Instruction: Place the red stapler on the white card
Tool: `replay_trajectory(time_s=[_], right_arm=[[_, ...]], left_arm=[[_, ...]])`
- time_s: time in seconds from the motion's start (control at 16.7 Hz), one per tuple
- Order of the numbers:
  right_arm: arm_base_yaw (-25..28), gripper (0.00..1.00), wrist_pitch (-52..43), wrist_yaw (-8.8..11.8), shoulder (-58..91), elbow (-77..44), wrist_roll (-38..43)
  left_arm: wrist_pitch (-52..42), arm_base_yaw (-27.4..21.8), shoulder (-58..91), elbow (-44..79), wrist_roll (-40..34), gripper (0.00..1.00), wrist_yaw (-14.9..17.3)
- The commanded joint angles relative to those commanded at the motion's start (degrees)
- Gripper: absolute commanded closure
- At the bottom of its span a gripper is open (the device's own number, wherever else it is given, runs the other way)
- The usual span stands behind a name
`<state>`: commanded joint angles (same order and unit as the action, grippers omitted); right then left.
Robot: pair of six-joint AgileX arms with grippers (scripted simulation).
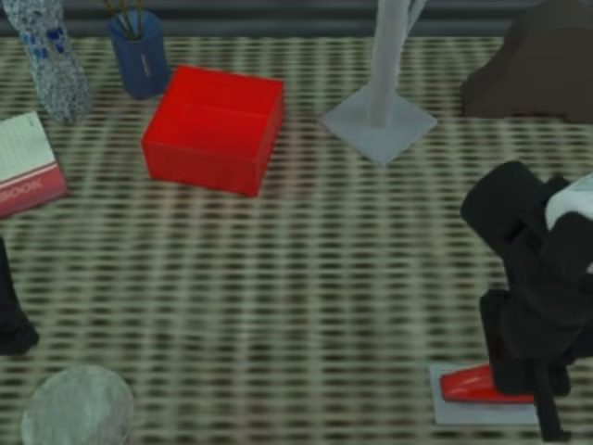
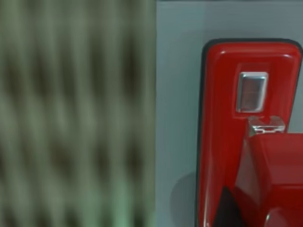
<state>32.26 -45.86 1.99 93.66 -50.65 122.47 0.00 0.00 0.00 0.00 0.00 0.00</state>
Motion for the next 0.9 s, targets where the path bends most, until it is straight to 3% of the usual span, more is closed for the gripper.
replay_trajectory(time_s=[0.24,0.9], right_arm=[[0.04,1.00,0.37,-0.01,0.14,0.31,0.05],[0.04,0.17,0.37,-0.01,0.14,0.31,0.05]], left_arm=[[0.00,0.00,0.00,0.00,0.00,0.00,0.00],[0.00,0.00,0.00,0.00,0.00,0.00,0.00]])
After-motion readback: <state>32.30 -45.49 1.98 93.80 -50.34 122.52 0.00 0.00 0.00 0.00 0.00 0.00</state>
